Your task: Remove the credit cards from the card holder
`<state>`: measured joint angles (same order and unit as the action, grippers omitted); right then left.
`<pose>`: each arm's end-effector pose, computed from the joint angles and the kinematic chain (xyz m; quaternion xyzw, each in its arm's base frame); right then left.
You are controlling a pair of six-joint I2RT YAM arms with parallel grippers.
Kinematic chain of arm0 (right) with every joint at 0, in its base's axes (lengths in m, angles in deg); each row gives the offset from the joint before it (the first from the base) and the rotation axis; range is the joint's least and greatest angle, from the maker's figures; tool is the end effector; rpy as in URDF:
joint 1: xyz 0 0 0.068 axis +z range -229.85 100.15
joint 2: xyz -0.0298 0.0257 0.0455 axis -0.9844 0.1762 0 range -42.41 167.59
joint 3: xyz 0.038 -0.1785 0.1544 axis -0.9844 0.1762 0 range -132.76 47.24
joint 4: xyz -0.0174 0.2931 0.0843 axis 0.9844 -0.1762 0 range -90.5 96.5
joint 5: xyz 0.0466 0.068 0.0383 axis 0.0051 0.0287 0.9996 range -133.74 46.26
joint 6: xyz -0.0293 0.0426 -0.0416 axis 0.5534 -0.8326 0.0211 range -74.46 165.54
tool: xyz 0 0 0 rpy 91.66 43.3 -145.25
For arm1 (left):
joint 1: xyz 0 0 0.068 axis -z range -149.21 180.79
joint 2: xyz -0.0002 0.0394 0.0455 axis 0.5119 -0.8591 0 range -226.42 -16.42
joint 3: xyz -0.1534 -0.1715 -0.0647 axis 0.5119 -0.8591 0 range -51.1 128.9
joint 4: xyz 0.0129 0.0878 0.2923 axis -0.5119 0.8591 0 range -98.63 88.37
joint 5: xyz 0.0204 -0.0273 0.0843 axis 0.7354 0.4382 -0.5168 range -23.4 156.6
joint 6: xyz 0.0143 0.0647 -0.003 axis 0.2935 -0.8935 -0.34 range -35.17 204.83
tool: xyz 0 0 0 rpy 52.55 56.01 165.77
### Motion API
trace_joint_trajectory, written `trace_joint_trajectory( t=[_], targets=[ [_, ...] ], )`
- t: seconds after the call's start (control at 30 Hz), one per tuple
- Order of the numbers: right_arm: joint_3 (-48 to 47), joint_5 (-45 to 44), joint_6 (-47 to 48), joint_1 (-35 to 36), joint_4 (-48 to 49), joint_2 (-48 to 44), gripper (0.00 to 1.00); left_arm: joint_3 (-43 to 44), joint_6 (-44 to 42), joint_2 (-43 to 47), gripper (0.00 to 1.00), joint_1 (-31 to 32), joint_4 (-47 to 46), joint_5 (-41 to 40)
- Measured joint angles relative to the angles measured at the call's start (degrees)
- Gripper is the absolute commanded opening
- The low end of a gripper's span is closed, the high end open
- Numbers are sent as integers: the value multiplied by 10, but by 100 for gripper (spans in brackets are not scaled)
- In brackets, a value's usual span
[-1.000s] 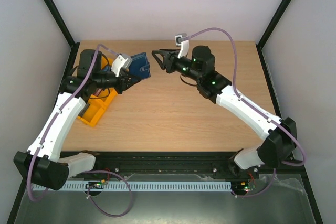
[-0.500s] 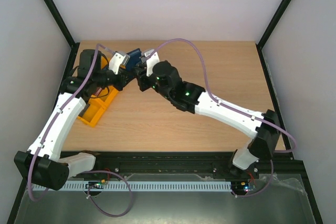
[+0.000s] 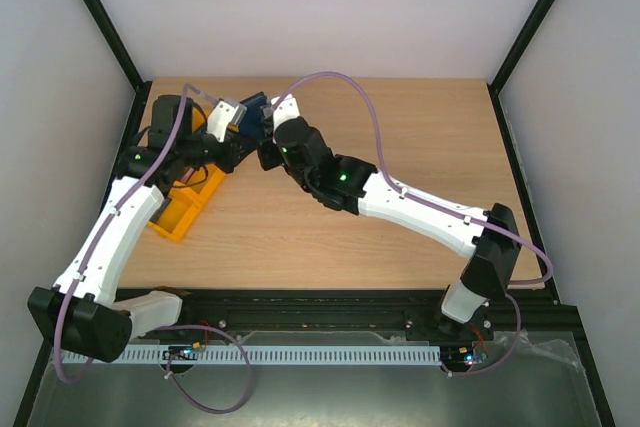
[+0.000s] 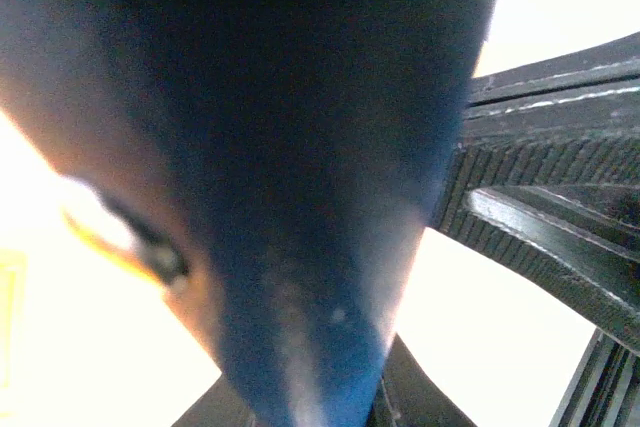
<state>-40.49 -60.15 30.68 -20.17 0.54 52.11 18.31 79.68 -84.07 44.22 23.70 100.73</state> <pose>0.2431 0.3861 0.3393 -0.2125 0.7488 0.2854 0.5592 0.3080 -0.1038 0.3344 0.2775 0.7960 -0.2884 0.4541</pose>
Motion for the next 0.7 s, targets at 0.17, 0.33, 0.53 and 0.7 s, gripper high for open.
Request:
trace_joint_trajectory(
  t=[0.17,0.33,0.53,0.7],
  targets=[
    [4,-25,-13,-16,-14,-3,2,-1,-6,1,2,-1,5,2],
    [81,-46,-25,-163,-33,-40,2,-1,-25,13,2,1,19,24],
    [162,81,27,-247,-65,-135,13,0,-63,16,2,0,52,50],
    [160,309,94,-236,-64,-209,34,31,-117,16,2,0,123,50]
  ],
)
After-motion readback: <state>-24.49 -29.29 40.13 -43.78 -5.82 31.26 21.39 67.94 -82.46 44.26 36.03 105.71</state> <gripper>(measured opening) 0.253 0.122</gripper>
